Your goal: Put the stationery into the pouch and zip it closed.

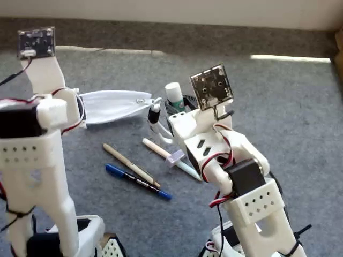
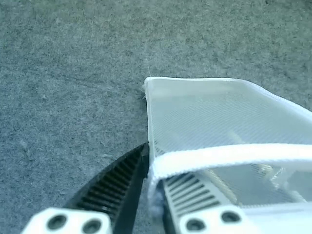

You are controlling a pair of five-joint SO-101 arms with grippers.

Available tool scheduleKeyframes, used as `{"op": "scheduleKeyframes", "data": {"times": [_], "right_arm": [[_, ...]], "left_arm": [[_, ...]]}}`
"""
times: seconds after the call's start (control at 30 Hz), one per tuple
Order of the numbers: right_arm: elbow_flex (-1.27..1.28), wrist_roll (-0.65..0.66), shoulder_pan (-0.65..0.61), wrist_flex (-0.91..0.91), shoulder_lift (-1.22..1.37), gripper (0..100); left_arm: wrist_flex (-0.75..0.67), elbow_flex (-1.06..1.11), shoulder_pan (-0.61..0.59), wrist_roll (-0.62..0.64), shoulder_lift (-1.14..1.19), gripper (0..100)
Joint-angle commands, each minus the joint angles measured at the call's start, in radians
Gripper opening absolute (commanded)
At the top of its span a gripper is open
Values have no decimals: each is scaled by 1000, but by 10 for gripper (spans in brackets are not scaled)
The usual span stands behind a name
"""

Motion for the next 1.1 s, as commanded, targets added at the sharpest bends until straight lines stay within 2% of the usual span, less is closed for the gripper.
{"op": "scheduleKeyframes", "data": {"times": [0.0, 0.13, 0.3, 0.7, 1.07], "right_arm": [[-16, -9, -13, -25, -67, 5], [-19, -9, -15, -50, -111, 5], [-12, -9, -82, -285, -156, 5], [122, -2, -302, -707, -156, 5], [309, -2, -332, -1106, -127, 5]], "left_arm": [[23, -124, 13, 9, 91, 7], [21, -133, 13, 11, 108, 7], [20, -134, 15, 12, 136, 7], [23, -147, 30, 35, 194, 7], [18, -114, 30, 31, 189, 7]]}}
